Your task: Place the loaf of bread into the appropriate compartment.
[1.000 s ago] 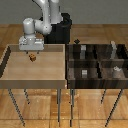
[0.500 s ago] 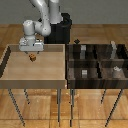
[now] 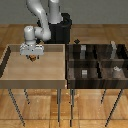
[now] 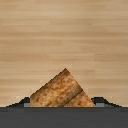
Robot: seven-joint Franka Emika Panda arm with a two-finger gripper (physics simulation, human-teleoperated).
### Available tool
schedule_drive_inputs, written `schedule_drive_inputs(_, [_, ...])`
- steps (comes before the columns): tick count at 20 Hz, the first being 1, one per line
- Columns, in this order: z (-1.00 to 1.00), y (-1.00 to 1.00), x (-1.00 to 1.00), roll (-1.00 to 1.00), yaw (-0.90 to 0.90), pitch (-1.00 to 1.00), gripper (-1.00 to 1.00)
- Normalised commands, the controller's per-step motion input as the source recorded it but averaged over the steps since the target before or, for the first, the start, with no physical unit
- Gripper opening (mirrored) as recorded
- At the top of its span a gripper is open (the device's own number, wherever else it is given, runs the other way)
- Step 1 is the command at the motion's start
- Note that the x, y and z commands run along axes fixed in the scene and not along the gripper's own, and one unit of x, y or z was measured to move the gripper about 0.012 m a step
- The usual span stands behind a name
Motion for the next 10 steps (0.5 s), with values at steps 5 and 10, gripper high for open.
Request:
schedule_drive_inputs(5, [0.2, 0.0, 0.0, 0.0, 0.0, 0.0, -1.0])
schedule_drive_inputs(10, [0.6, 0.0, 0.0, 0.0, 0.0, 0.0, -1.0])
